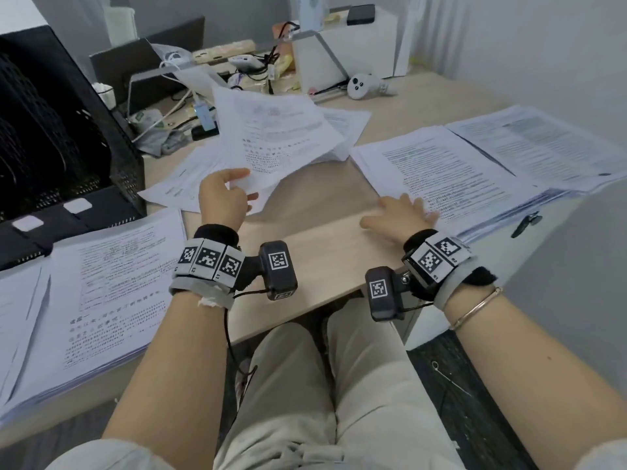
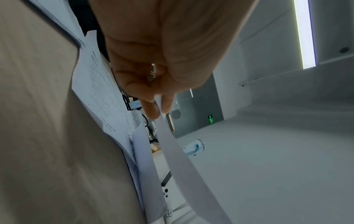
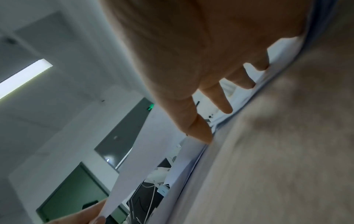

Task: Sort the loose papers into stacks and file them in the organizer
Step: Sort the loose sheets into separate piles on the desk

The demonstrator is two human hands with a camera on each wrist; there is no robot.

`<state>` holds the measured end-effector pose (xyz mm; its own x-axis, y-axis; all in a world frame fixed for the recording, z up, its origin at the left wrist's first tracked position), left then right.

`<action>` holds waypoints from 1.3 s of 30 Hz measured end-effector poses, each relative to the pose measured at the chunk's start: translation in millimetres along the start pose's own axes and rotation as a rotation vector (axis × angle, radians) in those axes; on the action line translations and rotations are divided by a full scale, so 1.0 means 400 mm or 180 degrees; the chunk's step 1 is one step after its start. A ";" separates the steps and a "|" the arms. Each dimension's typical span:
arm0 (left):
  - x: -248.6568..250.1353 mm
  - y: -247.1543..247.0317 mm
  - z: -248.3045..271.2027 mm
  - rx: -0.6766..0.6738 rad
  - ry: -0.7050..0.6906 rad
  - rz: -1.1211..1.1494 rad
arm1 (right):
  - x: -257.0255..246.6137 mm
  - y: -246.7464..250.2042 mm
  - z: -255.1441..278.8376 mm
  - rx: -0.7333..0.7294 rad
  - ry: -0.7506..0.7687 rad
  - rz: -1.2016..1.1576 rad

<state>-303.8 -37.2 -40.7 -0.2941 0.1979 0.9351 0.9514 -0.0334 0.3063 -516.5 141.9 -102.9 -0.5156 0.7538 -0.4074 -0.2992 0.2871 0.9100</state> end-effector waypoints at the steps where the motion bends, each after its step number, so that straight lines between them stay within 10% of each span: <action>1: 0.006 0.000 0.000 0.0052 -0.0068 0.0068 | 0.004 -0.008 0.000 -0.0054 -0.0011 0.0088; 17: 0.040 -0.039 -0.001 0.0182 -0.0045 0.0615 | -0.004 0.003 0.008 0.0083 -0.0157 -0.0305; 26: -0.001 -0.027 0.053 -0.0145 -0.0181 0.0257 | -0.085 0.043 0.001 0.0591 -0.0487 -0.3411; 39: -0.018 0.137 0.090 -0.0862 -0.0313 -0.0168 | -0.260 0.033 0.008 0.0811 0.0247 -0.2754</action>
<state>-246.2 -5.0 -36.9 -0.3195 0.2999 0.8989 0.8720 -0.2782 0.4027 -464.2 69.3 -48.0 -0.2486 0.1745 -0.9528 -0.4255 0.8640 0.2693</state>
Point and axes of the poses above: each hand's wrist, its own z-axis away from the middle knuckle, its own y-axis out of the back of the hand, x = y × z, the point moved 7 cm from there along -z, towards the middle knuckle, and after that the axes turned 11 degrees about x, right-handed, at the moved point
